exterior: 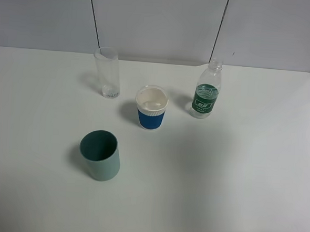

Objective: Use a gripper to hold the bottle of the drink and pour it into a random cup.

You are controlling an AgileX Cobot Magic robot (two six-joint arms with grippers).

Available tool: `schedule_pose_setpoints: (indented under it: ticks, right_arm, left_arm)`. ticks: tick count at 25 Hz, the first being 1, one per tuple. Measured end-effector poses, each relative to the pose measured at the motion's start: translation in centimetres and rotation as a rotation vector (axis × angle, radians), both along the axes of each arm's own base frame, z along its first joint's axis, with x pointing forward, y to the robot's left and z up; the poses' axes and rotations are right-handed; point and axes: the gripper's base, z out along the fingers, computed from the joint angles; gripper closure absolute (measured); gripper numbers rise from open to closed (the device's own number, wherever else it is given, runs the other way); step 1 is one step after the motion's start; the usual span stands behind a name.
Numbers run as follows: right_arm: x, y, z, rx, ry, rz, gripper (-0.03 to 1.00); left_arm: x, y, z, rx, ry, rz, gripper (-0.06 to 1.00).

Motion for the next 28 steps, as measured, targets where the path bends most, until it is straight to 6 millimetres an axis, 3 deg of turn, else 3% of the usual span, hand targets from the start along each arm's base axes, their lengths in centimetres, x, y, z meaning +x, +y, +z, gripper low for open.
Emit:
schedule_pose_setpoints:
  ticks: [6, 13, 20, 28]
  right_arm:
    - [-4.7, -0.7, -1.1, 0.072, 0.004, 0.001, -0.02]
    - [-8.2, -1.4, -2.9, 0.09, 0.037, -0.019, -0.02]
    - [-8.2, -0.9, -4.4, 0.129, 0.151, 0.014, -0.02]
    - [-6.0, 0.2, -8.4, 0.177, 0.298, 0.073, -0.02]
  left_arm:
    - [0.0, 0.0, 0.0, 0.0, 0.0, 0.0, -0.04]
    - [0.0, 0.0, 0.0, 0.0, 0.0, 0.0, -0.04]
    - [0.0, 0.0, 0.0, 0.0, 0.0, 0.0, -0.04]
    - [0.0, 0.0, 0.0, 0.0, 0.0, 0.0, -0.04]
